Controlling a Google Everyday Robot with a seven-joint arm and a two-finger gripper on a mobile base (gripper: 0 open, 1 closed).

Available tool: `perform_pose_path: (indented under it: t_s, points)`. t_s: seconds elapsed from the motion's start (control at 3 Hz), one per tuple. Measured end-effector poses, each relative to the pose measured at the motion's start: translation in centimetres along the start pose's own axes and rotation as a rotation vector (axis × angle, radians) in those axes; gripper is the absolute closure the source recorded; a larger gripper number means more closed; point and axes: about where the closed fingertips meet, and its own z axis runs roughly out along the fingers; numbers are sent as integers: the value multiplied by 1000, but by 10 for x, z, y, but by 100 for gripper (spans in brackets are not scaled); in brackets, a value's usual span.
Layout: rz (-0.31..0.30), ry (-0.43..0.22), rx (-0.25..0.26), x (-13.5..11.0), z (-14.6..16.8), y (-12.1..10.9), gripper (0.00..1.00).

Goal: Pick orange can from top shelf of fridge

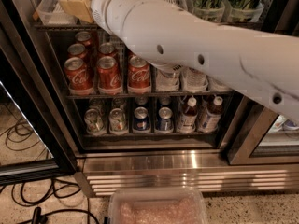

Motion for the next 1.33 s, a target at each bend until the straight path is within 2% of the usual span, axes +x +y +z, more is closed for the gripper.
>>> perform_pose_path:
  t_s: [0.33,0.67,1.33]
  points:
    - [-7,0,6,1,4,-1,34]
    - [1,4,4,3,7,-1,52]
    - [1,4,4,3,7,-1,100]
